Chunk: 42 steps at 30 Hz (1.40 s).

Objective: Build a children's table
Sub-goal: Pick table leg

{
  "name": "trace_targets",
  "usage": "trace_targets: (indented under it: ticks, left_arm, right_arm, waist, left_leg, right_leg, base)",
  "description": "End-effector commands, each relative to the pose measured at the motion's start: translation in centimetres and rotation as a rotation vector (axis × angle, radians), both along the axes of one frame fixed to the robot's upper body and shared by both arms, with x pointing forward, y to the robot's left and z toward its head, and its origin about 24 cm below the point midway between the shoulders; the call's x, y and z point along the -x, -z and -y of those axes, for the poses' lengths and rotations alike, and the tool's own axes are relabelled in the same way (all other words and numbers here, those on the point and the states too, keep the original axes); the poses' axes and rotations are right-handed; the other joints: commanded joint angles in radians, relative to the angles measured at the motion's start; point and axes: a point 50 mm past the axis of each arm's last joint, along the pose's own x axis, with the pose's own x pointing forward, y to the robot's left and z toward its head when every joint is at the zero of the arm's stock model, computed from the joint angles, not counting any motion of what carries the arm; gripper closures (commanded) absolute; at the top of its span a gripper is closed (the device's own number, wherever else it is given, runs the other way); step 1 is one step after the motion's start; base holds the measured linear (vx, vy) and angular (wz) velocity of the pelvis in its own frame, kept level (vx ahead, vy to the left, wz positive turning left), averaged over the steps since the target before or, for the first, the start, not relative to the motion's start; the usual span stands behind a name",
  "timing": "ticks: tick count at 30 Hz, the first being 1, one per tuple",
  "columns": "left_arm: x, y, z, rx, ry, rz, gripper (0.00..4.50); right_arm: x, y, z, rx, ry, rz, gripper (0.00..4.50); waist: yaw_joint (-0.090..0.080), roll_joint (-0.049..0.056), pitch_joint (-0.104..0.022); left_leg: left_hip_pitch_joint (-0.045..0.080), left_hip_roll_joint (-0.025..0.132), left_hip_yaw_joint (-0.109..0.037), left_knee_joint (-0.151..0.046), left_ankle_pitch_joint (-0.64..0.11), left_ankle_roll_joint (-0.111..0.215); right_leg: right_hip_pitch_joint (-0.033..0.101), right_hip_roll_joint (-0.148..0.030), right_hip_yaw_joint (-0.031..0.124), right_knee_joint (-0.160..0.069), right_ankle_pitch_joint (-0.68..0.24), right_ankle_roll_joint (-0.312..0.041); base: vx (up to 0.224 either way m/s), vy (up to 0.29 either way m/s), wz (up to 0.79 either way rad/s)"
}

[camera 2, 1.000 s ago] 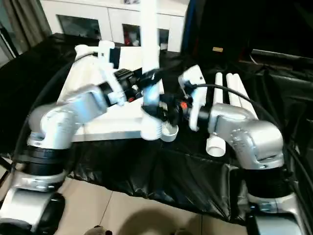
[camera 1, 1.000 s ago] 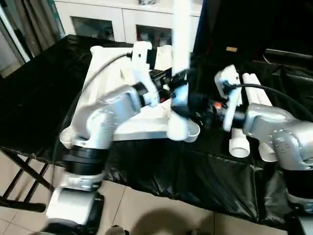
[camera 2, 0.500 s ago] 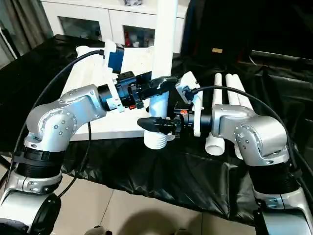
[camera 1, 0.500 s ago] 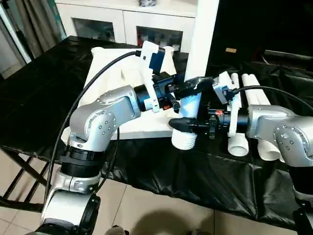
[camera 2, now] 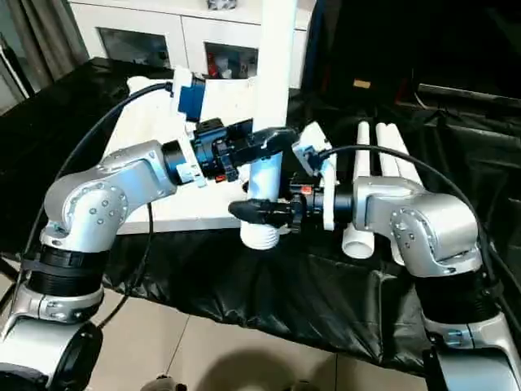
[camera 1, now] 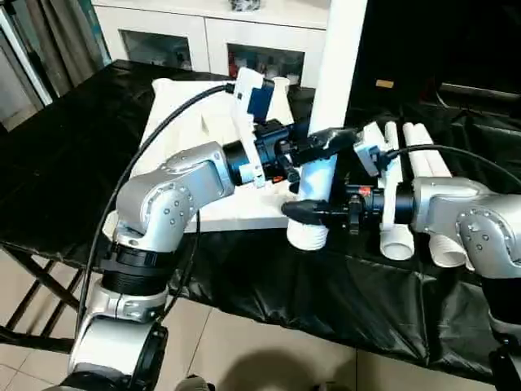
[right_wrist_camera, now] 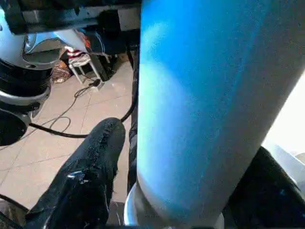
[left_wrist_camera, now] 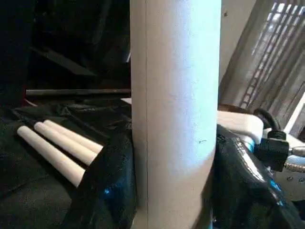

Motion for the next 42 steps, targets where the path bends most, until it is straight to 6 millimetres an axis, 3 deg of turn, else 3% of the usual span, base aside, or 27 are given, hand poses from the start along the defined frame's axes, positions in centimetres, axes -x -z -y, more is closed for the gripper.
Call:
trace_targets:
  ticks: [1,12,27,29,33,42]
  left_arm:
    - [0.1,-0.8,0.0,0.035,0.006,0.027,2.62]
    - [0.4,-0.6,0.0,0.031,0.017,0.019,2.62]
    - [0.5,-0.4,0.0,0.014,0.027,0.026,2.62]
    - [0.5,-0.4,-0.1,0.011,0.026,0.026,2.62]
    - [0.4,-0.4,-0.2,0.007,0.025,0.028,2.62]
    - [0.5,-0.4,0.0,0.011,0.044,0.033,2.62]
  right_arm:
    - [0.4,0.6,-0.4,-0.003,-0.026,-0.036,1.77]
    - [0.4,0.9,-0.4,-0.011,-0.014,-0.046,2.48]
    - [0.4,0.8,-0.6,-0.009,-0.012,-0.011,2.53]
    - [0.4,0.8,-0.5,-0.008,-0.01,-0.011,1.97]
    - [0.5,0.7,-0.2,-0.014,-0.018,-0.017,1.5]
    - [0.4,0.4,0.5,-0.028,-0.001,-0.017,1.12]
  waist:
    - [0.003,-0.004,-0.078]
    - [0.003,-0.007,-0.078]
    - [0.003,-0.005,-0.078]
    - [0.003,-0.006,-0.078]
    - [0.003,-0.004,-0.079]
    - [0.002,-0.004,-0.078]
  left_leg:
    - [0.012,-0.03,0.045,-0.075,-0.161,0.016]
    - [0.01,-0.03,0.045,-0.076,-0.161,0.014]
    - [0.01,-0.03,0.045,-0.076,-0.159,0.014]
    - [0.011,-0.03,0.045,-0.076,-0.16,0.014]
    - [0.011,-0.031,0.044,-0.076,-0.157,0.016]
    - [0.01,-0.031,0.045,-0.075,-0.16,0.016]
  right_leg:
    - [0.069,0.042,-0.027,-0.056,-0.136,-0.243]
    - [0.069,0.041,-0.027,-0.057,-0.154,-0.232]
    - [0.067,0.041,-0.027,-0.057,-0.159,-0.228]
    - [0.068,0.041,-0.027,-0.057,-0.158,-0.228]
    - [0.069,0.042,-0.027,-0.056,-0.143,-0.233]
    - [0.07,0.041,-0.027,-0.056,-0.148,-0.236]
  base:
    - [0.0,0.0,0.0]
    - [0.0,0.0,0.0]
    - [0.0,0.0,0.0]
    - [0.0,0.0,0.0]
    - [0.0,0.0,0.0]
    - [0.0,0.0,0.0]
